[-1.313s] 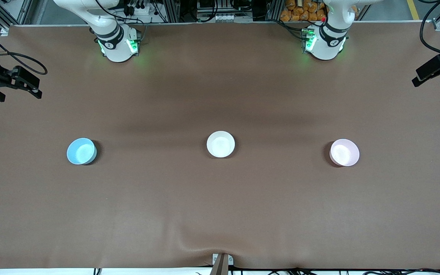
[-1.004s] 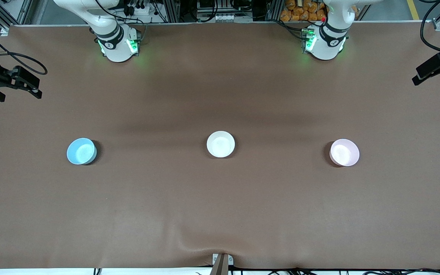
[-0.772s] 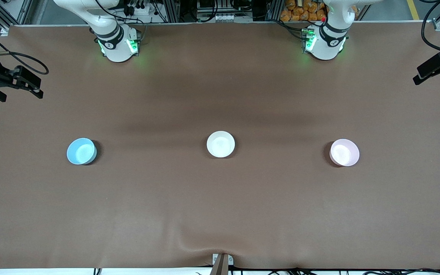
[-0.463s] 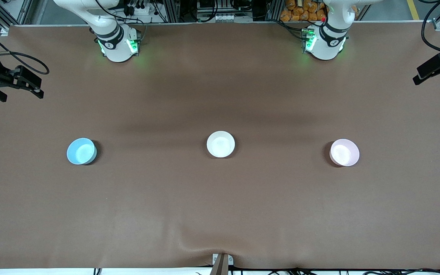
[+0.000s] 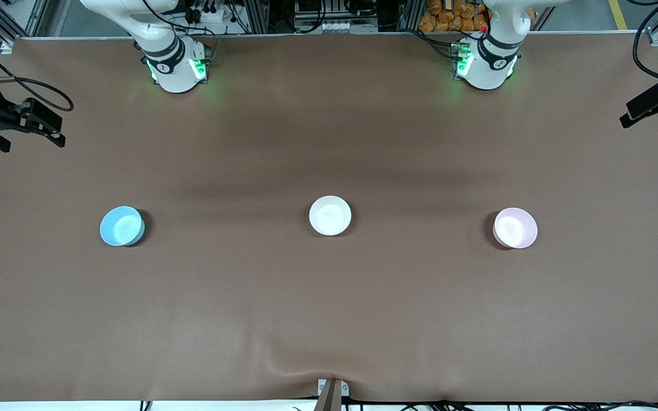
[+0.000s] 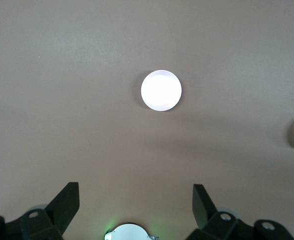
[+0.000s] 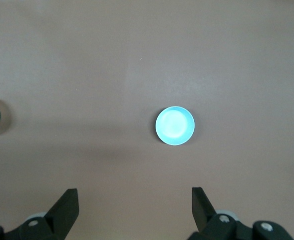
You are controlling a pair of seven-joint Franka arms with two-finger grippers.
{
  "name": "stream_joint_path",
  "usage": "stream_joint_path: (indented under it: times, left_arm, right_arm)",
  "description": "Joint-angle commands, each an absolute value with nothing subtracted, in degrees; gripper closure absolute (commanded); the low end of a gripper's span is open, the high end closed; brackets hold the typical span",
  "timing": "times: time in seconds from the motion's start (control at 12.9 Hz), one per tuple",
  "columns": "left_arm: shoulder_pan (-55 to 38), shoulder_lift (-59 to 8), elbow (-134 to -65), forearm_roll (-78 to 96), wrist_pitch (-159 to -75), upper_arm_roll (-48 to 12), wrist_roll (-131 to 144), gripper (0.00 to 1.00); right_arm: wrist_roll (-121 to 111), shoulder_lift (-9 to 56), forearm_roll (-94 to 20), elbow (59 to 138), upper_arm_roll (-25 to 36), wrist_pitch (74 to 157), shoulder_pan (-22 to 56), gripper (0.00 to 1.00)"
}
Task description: Stack pink and blue bowls on white bowl
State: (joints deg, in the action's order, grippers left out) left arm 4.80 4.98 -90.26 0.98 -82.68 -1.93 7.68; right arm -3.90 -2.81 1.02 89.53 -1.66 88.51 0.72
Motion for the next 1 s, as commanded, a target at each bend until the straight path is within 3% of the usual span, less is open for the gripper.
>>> stream_joint_path:
  times: [0.0,0.31,0.77,0.93]
  left_arm:
    - [5.9,5.4,-90.4,2.3,-82.2,-1.8,6.0,0.0]
    - [7.2,5.4,-90.4,2.3,-82.3,-1.8,4.4,0.0]
    - [19.1,3.9,-89.8,11.4,-83.3,-1.8,-8.9,0.0]
    - [19.0,3.3,-89.7,9.9,-84.0,-2.4,-8.8,0.0]
  right_arm:
    - [-3.9,-2.4,1.3,88.5,-2.3,87.7,0.0,0.0]
    - [-4.0,-2.4,1.3,88.5,-2.3,87.8,-0.1,0.0]
    - [-4.0,-2.4,1.3,88.5,-2.3,87.7,-0.1,0.0]
    - [-4.0,-2.4,1.3,88.5,-2.3,87.7,0.0,0.0]
